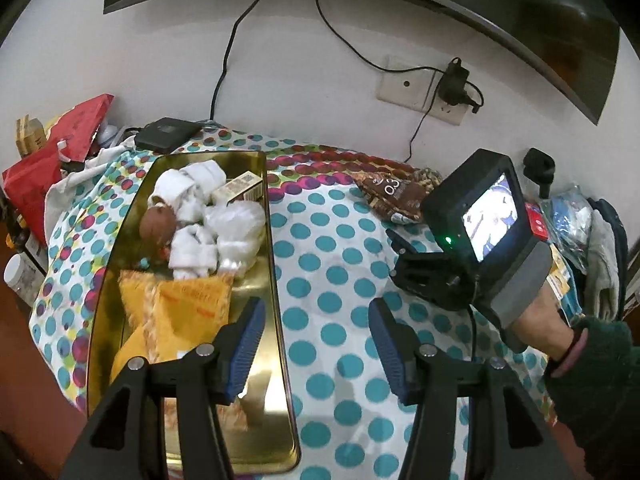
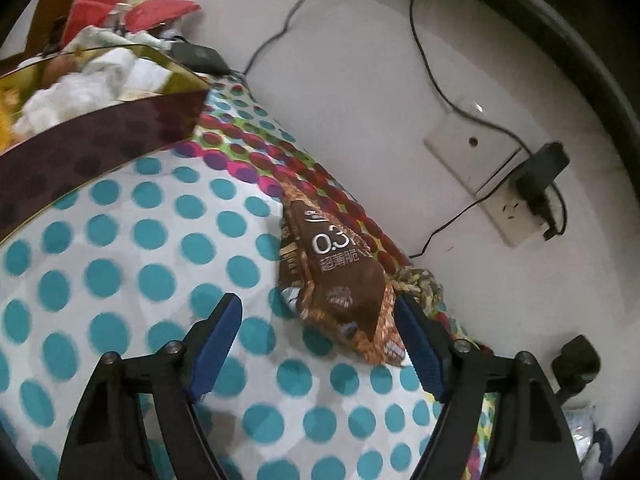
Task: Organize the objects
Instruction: 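Grasp the brown snack bag on the bed with the right tool, then grasp the braided rope ball with the left tool while the right tool holds the brown bag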
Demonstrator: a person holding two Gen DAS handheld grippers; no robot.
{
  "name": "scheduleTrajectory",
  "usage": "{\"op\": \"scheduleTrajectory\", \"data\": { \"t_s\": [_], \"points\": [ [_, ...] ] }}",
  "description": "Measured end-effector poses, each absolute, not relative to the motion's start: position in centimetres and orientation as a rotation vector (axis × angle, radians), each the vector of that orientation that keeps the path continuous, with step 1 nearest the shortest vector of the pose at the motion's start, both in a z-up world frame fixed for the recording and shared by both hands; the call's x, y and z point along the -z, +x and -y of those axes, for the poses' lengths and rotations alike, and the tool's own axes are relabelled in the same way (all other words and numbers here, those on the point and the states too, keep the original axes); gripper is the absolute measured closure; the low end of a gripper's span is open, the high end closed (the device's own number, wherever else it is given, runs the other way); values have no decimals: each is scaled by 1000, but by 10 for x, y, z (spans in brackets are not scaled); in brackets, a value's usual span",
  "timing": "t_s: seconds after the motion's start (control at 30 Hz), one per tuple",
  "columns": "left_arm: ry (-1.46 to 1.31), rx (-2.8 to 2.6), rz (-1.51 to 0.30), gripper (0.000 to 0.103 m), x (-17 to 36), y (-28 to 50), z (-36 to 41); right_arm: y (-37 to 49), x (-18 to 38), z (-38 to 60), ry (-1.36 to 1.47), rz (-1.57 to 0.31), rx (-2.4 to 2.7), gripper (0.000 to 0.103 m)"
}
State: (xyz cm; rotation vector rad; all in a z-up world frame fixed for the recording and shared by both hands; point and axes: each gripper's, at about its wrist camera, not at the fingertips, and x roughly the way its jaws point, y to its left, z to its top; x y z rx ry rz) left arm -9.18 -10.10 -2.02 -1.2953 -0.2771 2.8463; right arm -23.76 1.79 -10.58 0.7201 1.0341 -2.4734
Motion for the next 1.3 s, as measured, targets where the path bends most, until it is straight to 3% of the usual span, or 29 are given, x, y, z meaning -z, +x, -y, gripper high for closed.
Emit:
{"op": "scheduleTrajectory", "data": {
  "t_s": [0.23, 0.33, 0.53, 0.7, 0.83, 1.3],
  "points": [
    [-1309, -2820, 250, 48, 28, -124, 89, -277, 114, -23, 832, -925, 2492, 29],
    [-1300, -2808, 232, 48, 26, -141, 82, -282, 116, -22, 856, -909, 2457, 40],
    [-1215, -2811, 157, 48, -2, -192, 71, -273, 119, -23, 845, -903, 2447, 48],
    [-1217, -2777, 43, 47, -9, -244, 56, -246, 116, -46, 872, -846, 2442, 48],
    [-1247, -2677, -29, 25, 7, -282, 21, -209, 117, -67, 872, -836, 2443, 48],
    [-1449, -2485, -109, 25, 80, -380, -64, -158, 113, -98, 876, -833, 2428, 44]
  ]
}}
